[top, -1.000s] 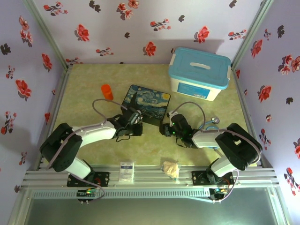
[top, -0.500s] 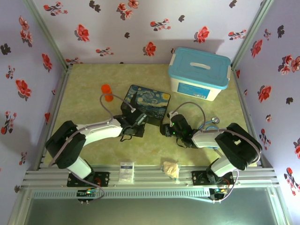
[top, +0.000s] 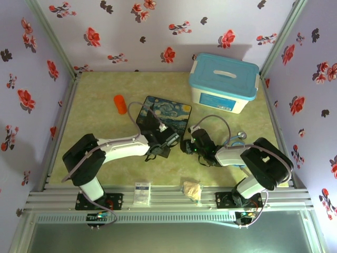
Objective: Unlock the padlock with the key
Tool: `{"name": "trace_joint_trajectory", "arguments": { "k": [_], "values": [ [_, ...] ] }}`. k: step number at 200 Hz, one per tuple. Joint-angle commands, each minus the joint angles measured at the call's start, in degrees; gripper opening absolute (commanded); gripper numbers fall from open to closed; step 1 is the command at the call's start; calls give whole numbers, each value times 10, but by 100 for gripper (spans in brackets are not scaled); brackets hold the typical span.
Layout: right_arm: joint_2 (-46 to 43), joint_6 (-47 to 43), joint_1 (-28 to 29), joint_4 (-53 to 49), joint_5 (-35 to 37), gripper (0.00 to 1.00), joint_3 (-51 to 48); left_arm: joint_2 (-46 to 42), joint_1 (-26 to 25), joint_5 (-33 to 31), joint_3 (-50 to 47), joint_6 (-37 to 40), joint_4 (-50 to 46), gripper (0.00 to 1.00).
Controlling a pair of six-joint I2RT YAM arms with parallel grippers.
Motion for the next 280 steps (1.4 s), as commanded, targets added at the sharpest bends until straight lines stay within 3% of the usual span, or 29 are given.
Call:
{"name": "trace_joint_trajectory", "arguments": {
  "k": [1,45,73,89,97,108,112,115,134,157,196,231,280],
  "values": [
    [6,7,2,-1,13,40,2,13,-8,-22,12,-5,-24,30],
    [3,7,2,3,15,40,-3,4,-10,-22,9,-2,-16,32],
    [-43,17,2,18,-5,44,-25,-49,-6,-19,-20,1,17,42],
    [-82,36,2,36,-26,58,-43,-99,10,11,-50,0,57,49],
    [-101,53,3,44,-34,76,-54,-127,22,31,-71,2,84,62],
    [-126,67,5,53,-49,88,-65,-168,43,65,-99,4,119,78],
    [-135,70,6,54,-53,98,-67,-183,52,79,-111,5,137,89],
    [-142,72,8,54,-56,99,-70,-194,58,90,-119,7,148,96],
    [-188,80,31,30,-40,100,-74,-257,103,149,-168,2,213,100],
    [-223,68,87,-20,15,99,-54,-304,166,175,-188,2,221,100],
    [-129,112,133,20,29,85,2,-289,252,216,-148,33,197,100],
    [-5,145,143,62,71,67,53,-281,265,231,-150,15,227,100],
    [65,178,133,100,105,66,60,-292,265,237,-182,3,226,100]
  ]
}}
